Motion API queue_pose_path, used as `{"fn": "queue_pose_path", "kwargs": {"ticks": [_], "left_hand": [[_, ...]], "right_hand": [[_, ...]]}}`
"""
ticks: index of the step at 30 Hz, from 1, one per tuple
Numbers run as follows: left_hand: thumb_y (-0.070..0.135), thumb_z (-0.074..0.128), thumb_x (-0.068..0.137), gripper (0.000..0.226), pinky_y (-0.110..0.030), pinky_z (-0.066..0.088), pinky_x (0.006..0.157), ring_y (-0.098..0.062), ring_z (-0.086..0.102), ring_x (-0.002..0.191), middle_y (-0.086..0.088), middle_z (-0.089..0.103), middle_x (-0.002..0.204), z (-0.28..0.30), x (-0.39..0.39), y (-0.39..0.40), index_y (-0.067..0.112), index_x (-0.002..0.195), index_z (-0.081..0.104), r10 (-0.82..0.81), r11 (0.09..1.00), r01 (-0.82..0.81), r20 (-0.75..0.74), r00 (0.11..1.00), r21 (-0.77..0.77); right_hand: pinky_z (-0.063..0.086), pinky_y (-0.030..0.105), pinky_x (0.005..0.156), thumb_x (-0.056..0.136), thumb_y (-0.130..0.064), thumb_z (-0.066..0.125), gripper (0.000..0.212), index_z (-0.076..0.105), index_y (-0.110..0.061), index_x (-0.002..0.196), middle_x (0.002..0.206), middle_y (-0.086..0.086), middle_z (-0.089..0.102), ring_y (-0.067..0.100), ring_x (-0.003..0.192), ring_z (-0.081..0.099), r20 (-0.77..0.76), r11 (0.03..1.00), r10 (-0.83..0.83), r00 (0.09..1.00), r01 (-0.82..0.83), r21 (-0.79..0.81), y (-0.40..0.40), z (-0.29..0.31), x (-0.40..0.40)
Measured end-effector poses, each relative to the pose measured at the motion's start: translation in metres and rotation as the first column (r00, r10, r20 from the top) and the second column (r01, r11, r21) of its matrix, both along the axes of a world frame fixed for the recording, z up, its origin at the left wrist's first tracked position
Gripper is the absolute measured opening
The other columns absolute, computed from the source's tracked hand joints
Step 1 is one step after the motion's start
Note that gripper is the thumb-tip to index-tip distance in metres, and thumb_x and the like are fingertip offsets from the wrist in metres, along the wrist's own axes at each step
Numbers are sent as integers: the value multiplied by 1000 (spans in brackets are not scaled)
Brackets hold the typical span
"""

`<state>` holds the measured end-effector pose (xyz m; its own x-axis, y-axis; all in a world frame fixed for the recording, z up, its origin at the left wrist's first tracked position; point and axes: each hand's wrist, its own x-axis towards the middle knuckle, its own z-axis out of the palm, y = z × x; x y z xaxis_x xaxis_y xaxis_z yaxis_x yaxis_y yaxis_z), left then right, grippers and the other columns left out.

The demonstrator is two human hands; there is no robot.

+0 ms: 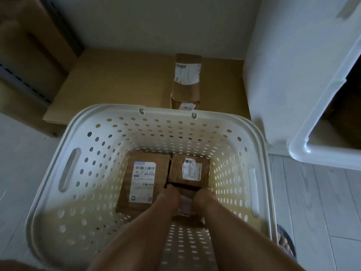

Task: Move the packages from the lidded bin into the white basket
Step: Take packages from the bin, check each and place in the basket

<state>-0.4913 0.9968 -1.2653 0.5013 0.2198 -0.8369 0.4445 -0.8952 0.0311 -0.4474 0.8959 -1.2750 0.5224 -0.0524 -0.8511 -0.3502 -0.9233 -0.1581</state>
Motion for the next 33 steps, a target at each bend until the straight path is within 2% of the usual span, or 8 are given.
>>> {"fn": "queue_pose_path", "kwargs": {"ticks": [4, 9, 16, 20, 24, 26, 29, 33], "left_hand": [[15, 48, 105, 66, -36, 42, 110, -31, 43, 142, -23, 33, 159, -23, -12, -4, -10, 155, 13, -123, 990, 118, 65, 990, 84], [16, 48, 105, 68, -37, 49, 104, -29, 51, 136, -20, 42, 153, -30, -8, -8, -8, 156, 9, 35, 999, -37, 58, 998, 35], [14, 55, 102, 27, -34, 53, 99, -27, 63, 119, -14, 65, 130, -13, 13, 5, 2, 125, 63, 35, 998, -33, 37, 999, -46], [12, 58, 99, 20, -26, 44, 77, -20, 61, 94, -10, 68, 116, 18, 19, 13, 5, 116, 64, -5, 999, 12, 208, 978, -34], [12, 61, 95, 28, -30, 54, 85, -25, 64, 109, -12, 64, 125, 61, 22, 23, 8, 122, 64, -47, 999, 41, 281, 959, 27], [10, 58, 95, 20, -31, 54, 81, -25, 66, 103, -13, 67, 119, 87, 25, 29, 6, 113, 67, -73, 997, 63, 275, 959, 44], [7, 54, 97, 12, -36, 53, 81, -27, 66, 98, -13, 66, 107, 136, 23, 38, 11, 101, 64, -98, 994, 79, 323, 941, 73], [11, 53, 100, 23, -32, 52, 93, -23, 63, 112, -7, 65, 124, 192, 25, 47, 11, 121, 64, -47, 999, 41, 503, 863, 23]], "right_hand": [[47, 43, 109, 97, -5, 54, 67, 21, 3, 155, 148, 22, 48, 38, 135, 51, 21, 999, -48, 999, 48, 4, 0, -13, -3], [53, 46, 102, 93, -4, 59, 59, 39, 1, 148, 138, 21, 58, 38, 125, 59, 9, 996, -74, 997, 74, -48, 3, -20, -1], [50, 32, 86, 94, -22, 66, 41, 61, -11, 133, 132, 10, 63, 26, 118, 64, 16, 964, 245, 969, -242, -107, 5, 5, 22], [48, 31, 78, 89, -28, 73, 42, 63, -13, 127, 117, 7, 65, 24, 107, 64, 3, 928, 364, 931, -363, -81, 7, 30, 33], [46, 37, 100, 96, -39, 63, 57, 49, -18, 147, 141, 7, 55, 28, 127, 55, 25, 844, 536, 844, -536, 8, 7, 71, 46], [42, 36, 108, 101, -29, 58, 52, 45, -10, 147, 144, 11, 51, 30, 134, 50, 41, 821, 567, 823, -569, 55, 3, 101, 51], [51, 35, 97, 102, -22, 55, 39, 56, -4, 137, 126, 12, 62, 28, 123, 61, 144, 771, 623, 769, -635, 55, -10, 141, 54], [48, 34, 93, 101, -27, 56, 37, 61, -12, 135, 131, 7, 63, 25, 118, 60, 318, 693, 662, 679, -716, 86, -14, 194, 53]]}}
